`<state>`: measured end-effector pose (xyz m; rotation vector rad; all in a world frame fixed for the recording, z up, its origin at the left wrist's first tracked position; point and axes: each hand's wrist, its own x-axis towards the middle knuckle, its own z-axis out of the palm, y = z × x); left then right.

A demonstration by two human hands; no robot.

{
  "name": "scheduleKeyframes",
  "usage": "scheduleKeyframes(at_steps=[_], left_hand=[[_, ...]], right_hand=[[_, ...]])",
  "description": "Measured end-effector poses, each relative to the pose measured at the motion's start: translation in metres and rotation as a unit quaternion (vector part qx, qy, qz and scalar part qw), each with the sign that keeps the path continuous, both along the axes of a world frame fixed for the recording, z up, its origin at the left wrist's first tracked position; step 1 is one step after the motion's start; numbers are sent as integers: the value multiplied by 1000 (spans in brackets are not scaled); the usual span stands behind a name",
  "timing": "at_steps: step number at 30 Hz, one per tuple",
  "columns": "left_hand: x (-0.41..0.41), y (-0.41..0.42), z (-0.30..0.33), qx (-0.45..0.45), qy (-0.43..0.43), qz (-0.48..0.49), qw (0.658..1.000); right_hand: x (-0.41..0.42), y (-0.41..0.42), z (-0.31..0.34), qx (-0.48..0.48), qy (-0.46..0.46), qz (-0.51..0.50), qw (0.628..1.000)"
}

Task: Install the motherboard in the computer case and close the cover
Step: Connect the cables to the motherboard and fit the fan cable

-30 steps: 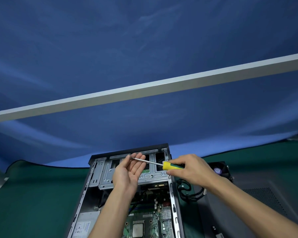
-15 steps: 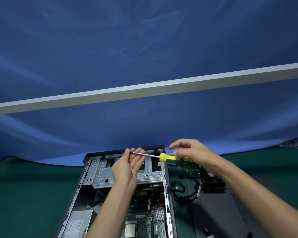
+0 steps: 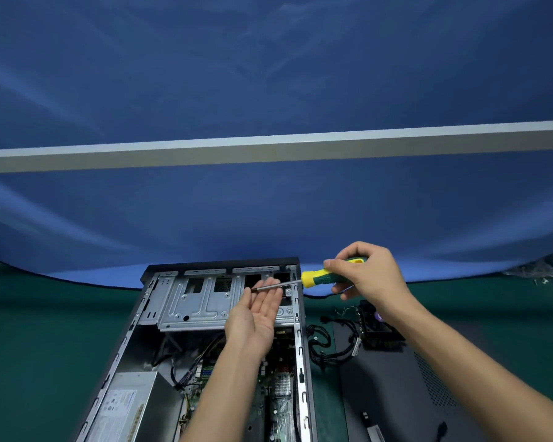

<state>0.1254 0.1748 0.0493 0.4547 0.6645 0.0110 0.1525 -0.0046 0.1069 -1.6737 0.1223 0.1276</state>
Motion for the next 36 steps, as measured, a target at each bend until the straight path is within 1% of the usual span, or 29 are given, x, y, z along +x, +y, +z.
scheduleKeyframes(at_steps=[4, 6, 9, 13, 16, 19, 22, 24, 27, 31, 36], left_hand=[[2, 0, -4, -34, -19, -2, 999], [2, 0, -4, -42, -6, -11, 999], [-3, 0, -13, -25, 59, -45, 997], [-9, 7, -42, -33, 176, -46, 983], [-11, 12, -61, 1, 234, -62, 970], [-9, 14, -72, 2, 225, -67, 972], [-6, 13, -73, -13, 169, -68, 983], [-5, 13, -77, -6, 151, -68, 986], [-7, 14, -86, 10, 148, -75, 986], [-3, 16, -90, 8, 145, -76, 987], [1, 18, -96, 67, 175, -56, 981]], right_hand=[[4, -4, -2, 4, 8, -3, 1000], [8, -6, -1, 0, 8, -10, 1000], [14, -8, 2, -33, 0, -14, 999], [25, -8, 8, -123, -15, 6, 992], [31, -7, 11, -187, -22, 35, 982], [38, -4, 11, -242, -21, 58, 968], [44, 0, 8, -287, -16, 76, 955], [47, 5, 7, -312, -19, 89, 946], [50, 12, 7, -346, -26, 107, 932], [53, 22, 10, -381, -31, 124, 916], [52, 37, 14, -415, -32, 155, 896]])
